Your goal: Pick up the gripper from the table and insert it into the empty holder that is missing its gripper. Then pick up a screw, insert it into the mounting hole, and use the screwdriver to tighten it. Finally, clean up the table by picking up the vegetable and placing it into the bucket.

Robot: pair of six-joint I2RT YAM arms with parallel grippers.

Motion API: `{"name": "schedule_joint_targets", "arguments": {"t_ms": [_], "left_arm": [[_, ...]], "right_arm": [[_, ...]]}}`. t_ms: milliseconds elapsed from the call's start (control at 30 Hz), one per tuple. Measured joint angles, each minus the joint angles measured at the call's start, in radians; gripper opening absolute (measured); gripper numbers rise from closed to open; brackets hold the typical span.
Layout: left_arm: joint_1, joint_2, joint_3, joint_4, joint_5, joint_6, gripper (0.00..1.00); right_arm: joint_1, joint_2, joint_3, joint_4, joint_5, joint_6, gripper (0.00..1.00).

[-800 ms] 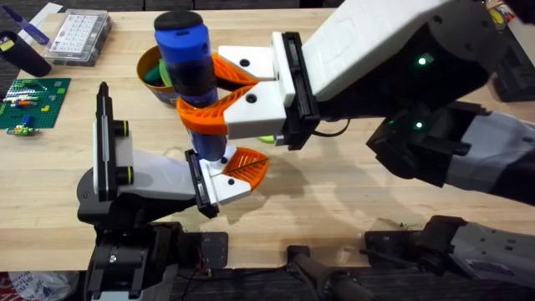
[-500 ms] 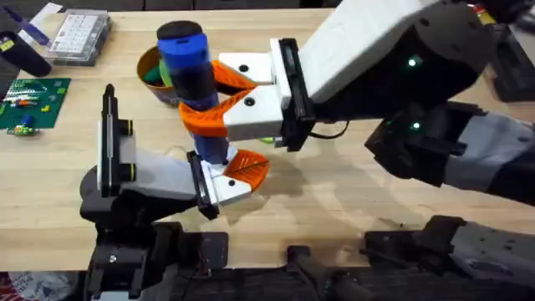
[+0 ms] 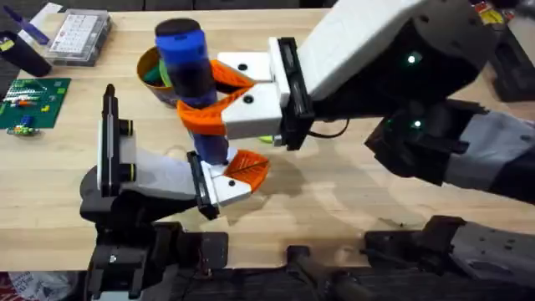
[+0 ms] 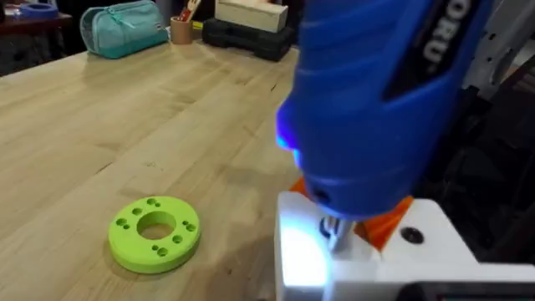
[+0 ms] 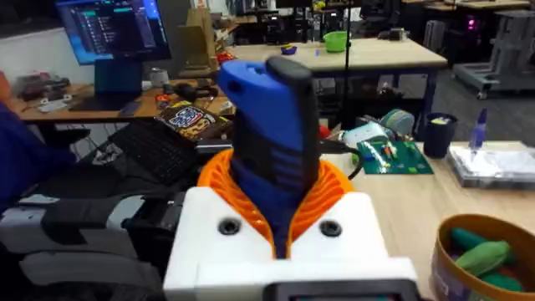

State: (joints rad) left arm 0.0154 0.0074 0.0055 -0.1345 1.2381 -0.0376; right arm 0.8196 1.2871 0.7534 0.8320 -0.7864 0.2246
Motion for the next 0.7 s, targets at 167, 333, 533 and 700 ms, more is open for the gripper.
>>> {"name": "schedule_joint_targets", "arguments": {"t_ms": [167,333,533,700], "left_arm": [[0.0,0.0,0.0,0.0,0.0,0.0,0.015],[0.0,0.0,0.0,0.0,0.0,0.0,0.015],[0.0,0.0,0.0,0.0,0.0,0.0,0.015],[0.0,0.0,0.0,0.0,0.0,0.0,0.015]], "right_arm": [[0.0,0.003,0.076,-0.1,0.0,0.012,0.042],[-0.01,0.004,0.187,-0.178,-0.002,0.015,0.041],[-0.057,0.004,0.286,-0.212,-0.053,0.021,0.043],[-0.087,0.004,0.339,-0.309,-0.1,0.034,0.042]]}}
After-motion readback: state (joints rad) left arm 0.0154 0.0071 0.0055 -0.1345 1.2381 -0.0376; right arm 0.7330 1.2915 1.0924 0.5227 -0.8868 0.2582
